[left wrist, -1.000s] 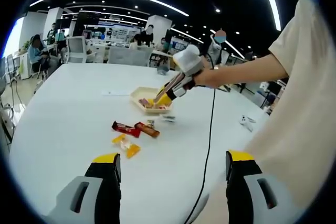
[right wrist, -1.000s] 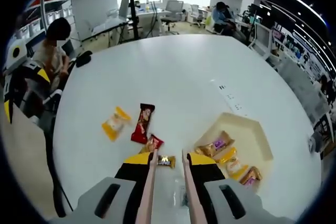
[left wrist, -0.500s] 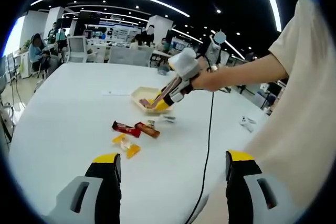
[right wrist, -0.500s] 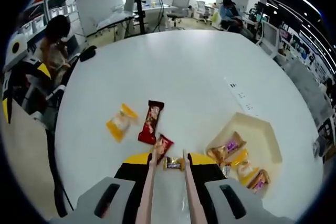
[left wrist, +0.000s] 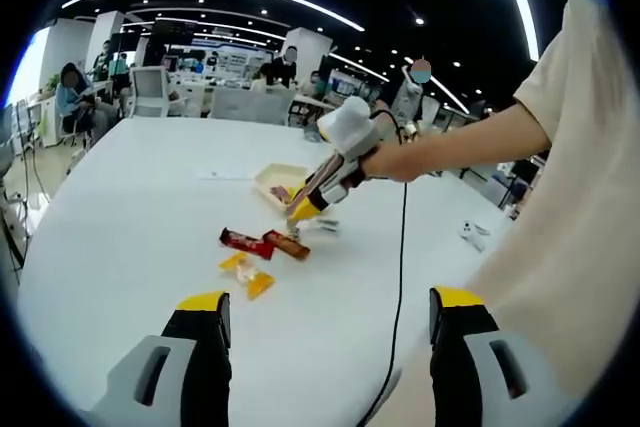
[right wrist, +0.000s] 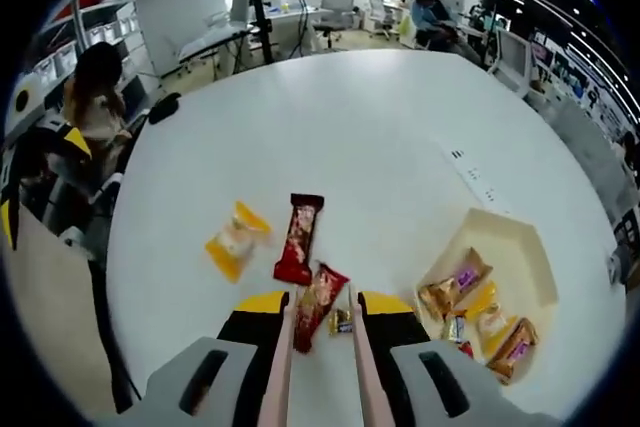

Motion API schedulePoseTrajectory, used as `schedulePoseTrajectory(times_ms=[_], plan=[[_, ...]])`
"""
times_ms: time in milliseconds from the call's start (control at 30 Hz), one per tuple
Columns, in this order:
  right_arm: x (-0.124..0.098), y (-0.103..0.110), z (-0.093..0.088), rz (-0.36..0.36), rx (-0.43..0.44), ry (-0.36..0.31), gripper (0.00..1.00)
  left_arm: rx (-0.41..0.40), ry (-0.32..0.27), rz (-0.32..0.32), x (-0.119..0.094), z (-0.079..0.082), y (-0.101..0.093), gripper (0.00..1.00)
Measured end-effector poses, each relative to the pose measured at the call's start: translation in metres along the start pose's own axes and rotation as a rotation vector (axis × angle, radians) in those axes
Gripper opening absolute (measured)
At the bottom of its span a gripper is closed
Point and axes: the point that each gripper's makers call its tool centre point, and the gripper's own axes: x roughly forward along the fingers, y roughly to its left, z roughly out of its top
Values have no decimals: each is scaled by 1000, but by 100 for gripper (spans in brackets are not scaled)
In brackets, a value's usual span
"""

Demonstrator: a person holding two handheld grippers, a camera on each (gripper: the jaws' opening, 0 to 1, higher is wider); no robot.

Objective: Place the target food into the container with the food tongs after gripping and lifting it, then release it inside without dropping or visibly crushing the food.

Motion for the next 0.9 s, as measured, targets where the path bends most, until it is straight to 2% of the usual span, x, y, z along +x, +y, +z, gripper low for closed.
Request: schedulePoseTrajectory(times_ms=[267, 400, 467, 900], plan=[[8, 6, 0, 3, 10, 8, 27, -5, 1, 4, -3, -2, 3, 81], [12, 5, -3, -7, 5, 20, 27, -9, 2, 7, -4, -3, 4, 81], [13, 3, -7, -19, 1, 49, 27, -10, 3, 9, -5, -4, 5, 81], [18, 10, -17, 1, 12, 79, 27, -13, 3, 6, -4, -4, 6, 81]])
